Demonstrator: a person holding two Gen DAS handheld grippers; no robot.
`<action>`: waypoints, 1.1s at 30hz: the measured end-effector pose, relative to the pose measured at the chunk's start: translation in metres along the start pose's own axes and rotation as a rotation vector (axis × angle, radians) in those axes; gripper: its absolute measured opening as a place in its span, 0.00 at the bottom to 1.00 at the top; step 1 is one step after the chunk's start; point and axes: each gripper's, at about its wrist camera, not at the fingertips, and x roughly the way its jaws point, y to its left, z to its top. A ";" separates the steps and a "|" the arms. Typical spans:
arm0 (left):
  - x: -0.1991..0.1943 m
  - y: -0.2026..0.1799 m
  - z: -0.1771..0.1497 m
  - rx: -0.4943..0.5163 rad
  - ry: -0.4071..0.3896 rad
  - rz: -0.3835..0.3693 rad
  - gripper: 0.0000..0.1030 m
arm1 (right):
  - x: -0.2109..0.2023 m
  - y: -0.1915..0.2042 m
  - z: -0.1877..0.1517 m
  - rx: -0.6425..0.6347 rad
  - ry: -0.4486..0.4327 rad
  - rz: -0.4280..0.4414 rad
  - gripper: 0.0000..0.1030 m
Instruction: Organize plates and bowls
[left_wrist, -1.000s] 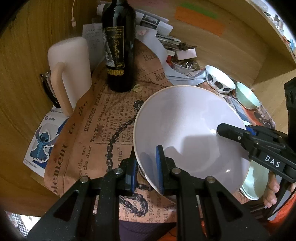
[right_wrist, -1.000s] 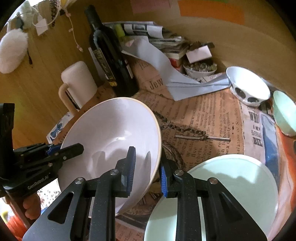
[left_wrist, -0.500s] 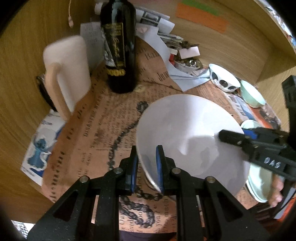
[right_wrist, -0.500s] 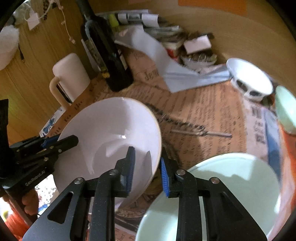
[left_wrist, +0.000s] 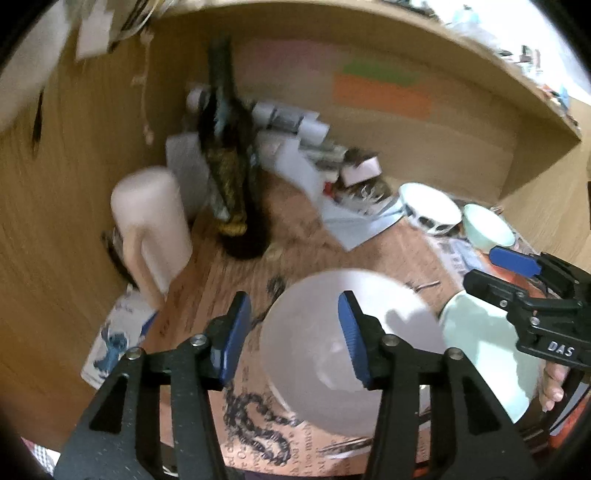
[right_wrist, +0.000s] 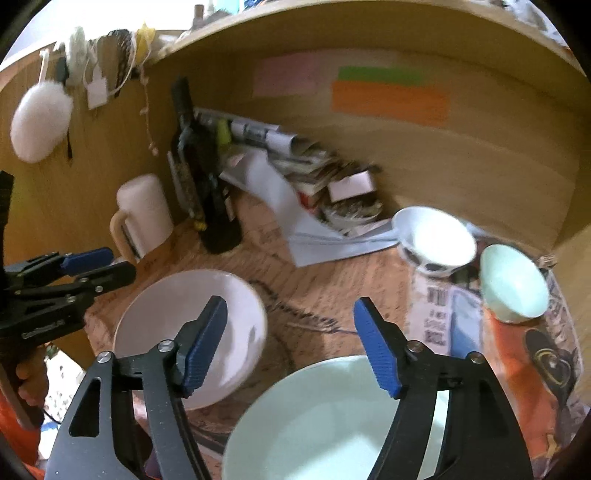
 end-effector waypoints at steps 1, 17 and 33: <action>-0.002 -0.005 0.004 0.010 -0.010 -0.006 0.54 | -0.003 -0.006 0.002 0.005 -0.010 -0.006 0.67; 0.053 -0.087 0.082 0.067 -0.005 -0.083 0.81 | -0.022 -0.112 0.019 0.120 -0.106 -0.145 0.70; 0.173 -0.156 0.143 0.124 0.202 -0.148 0.81 | 0.036 -0.200 0.044 0.228 -0.014 -0.189 0.70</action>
